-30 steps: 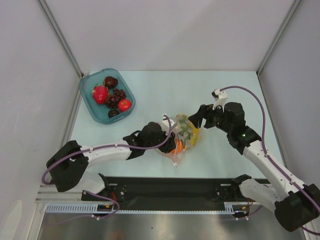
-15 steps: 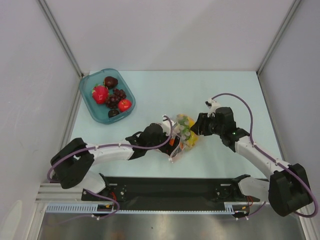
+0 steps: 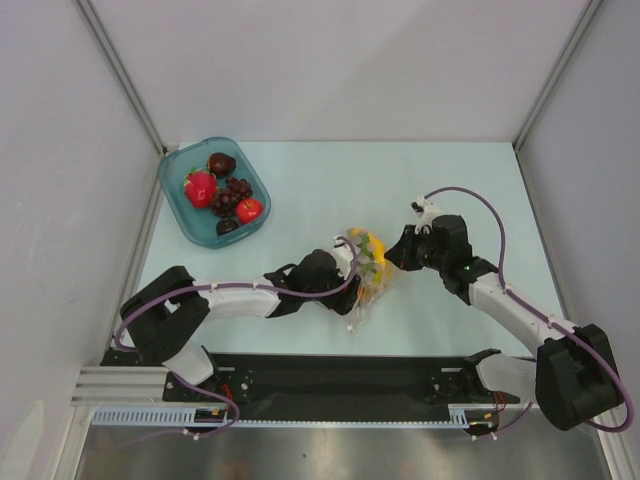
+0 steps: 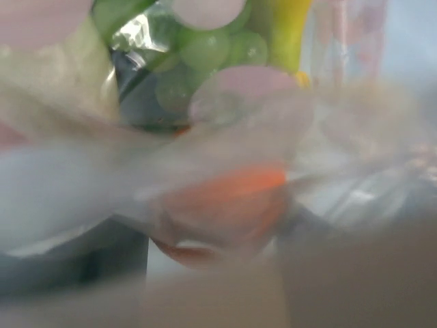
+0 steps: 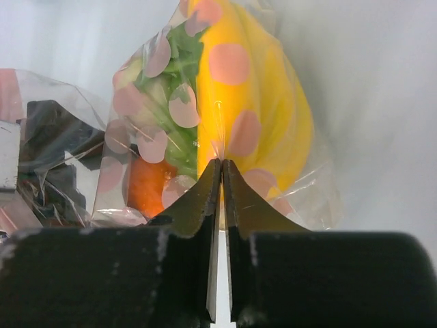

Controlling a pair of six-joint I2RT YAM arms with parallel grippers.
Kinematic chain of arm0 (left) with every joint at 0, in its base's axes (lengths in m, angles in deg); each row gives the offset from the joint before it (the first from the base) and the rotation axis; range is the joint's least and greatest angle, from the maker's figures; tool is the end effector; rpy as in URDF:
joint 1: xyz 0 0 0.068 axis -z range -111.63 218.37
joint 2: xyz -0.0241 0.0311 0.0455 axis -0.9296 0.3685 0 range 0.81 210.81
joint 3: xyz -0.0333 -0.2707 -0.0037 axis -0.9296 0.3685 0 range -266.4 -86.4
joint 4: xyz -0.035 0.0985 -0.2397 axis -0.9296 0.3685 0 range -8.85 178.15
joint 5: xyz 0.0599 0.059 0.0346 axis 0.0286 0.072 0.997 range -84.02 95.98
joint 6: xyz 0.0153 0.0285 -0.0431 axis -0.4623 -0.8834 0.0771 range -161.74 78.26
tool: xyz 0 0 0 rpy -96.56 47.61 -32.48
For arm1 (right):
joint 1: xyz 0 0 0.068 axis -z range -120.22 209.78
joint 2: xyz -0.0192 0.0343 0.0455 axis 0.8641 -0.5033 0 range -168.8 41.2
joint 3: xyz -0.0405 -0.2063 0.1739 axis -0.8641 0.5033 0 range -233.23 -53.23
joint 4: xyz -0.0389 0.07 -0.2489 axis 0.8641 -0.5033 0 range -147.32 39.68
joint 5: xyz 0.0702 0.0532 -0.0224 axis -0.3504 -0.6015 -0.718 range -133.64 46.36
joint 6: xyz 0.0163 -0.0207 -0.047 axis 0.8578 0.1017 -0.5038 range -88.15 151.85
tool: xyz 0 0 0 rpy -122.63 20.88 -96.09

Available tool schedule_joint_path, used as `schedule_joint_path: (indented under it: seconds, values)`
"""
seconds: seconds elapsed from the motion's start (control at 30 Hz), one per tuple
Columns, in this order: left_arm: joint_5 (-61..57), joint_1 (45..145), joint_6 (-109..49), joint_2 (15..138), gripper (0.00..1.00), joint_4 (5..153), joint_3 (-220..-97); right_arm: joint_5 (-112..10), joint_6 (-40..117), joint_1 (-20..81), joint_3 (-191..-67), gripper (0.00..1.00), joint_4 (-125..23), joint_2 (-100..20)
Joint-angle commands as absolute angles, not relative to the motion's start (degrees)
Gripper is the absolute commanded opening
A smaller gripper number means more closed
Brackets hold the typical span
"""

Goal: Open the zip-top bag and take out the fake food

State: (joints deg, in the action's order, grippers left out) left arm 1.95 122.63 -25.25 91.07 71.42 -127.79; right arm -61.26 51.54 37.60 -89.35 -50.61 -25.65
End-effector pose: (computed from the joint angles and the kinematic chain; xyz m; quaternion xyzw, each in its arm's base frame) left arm 0.1805 -0.2552 0.1632 0.3064 0.8491 -0.2743 0.3315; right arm 0.2273 0.1043 0.2271 -0.0941 0.8583 0.2984 0.4067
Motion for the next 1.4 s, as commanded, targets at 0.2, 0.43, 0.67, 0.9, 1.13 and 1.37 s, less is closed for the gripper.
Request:
schedule_joint_path:
  seconds: [0.2,0.43,0.67,0.9,1.13,1.37]
  values:
    - [3.8,123.1,-26.3,85.0,0.01,73.9,-128.9,-59.3,50.2,41.2,-88.8,0.00,-54.5,-24.5]
    - [4.4,123.0,-26.0,78.3,0.01,76.8,-129.4,-58.5,49.6,45.0,-88.6,0.00,-55.8,-23.2]
    - [3.1,122.4,-25.3,71.4,0.01,79.9,-128.3,-58.2,48.8,47.5,-88.9,0.00,-56.3,-22.8]
    - [2.2,121.2,-24.0,61.7,0.02,80.7,-127.4,-58.1,48.4,48.4,-88.7,0.00,-56.5,-23.0]
    - [2.7,118.9,-24.7,56.8,0.00,86.2,-128.0,-58.2,48.2,48.9,-88.6,0.00,-56.6,-22.5]
    - [3.1,110.1,-24.8,51.7,0.00,94.8,-127.8,-58.5,48.2,49.4,-88.6,0.00,-56.8,-22.3]
